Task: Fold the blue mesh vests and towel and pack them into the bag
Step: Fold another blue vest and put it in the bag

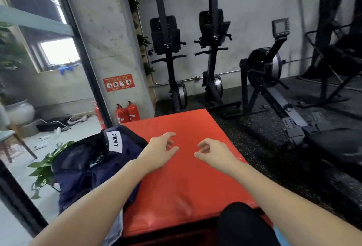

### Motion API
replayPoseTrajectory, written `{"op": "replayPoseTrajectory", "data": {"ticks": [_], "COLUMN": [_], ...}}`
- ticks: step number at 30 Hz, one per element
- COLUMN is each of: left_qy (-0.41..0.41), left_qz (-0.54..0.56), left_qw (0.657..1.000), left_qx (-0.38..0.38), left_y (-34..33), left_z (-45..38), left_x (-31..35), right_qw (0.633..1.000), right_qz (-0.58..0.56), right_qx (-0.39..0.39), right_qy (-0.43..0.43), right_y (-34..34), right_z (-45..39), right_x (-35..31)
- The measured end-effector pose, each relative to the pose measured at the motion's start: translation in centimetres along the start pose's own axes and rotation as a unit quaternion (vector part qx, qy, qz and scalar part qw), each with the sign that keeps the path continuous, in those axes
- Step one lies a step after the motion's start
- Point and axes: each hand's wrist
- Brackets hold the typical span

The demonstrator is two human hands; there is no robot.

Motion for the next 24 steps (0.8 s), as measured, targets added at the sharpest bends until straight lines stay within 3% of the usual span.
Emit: {"op": "replayPoseTrajectory", "data": {"ticks": [6, 13, 17, 24], "left_qy": [-0.071, -0.117, -0.100, -0.002], "left_qz": [0.006, 0.010, 0.002, -0.035], "left_qw": [0.993, 0.970, 0.955, 0.927], "left_qx": [-0.090, -0.213, -0.280, -0.374], "left_y": [-10.7, -24.9, -32.3, -42.6], "left_z": [-0.7, 1.0, 2.6, 4.3], "left_x": [8.8, 17.7, 19.7, 17.8], "right_qw": [0.994, 0.975, 0.962, 0.942], "right_qz": [0.029, 0.063, 0.089, 0.071], "right_qx": [0.033, 0.002, -0.026, -0.086], "right_qy": [-0.096, -0.212, -0.256, -0.316], "right_y": [6.4, 10.4, 10.0, 6.4], "right_z": [5.5, 11.4, 13.3, 16.0], "right_x": [10.5, 22.7, 28.9, 38.1]}}
Point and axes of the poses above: each hand's wrist, its own z-axis away from the middle knuckle, its own y-axis out of the back of the hand, x = y × z, and after that the axes turned 1 degree about z, right-handed
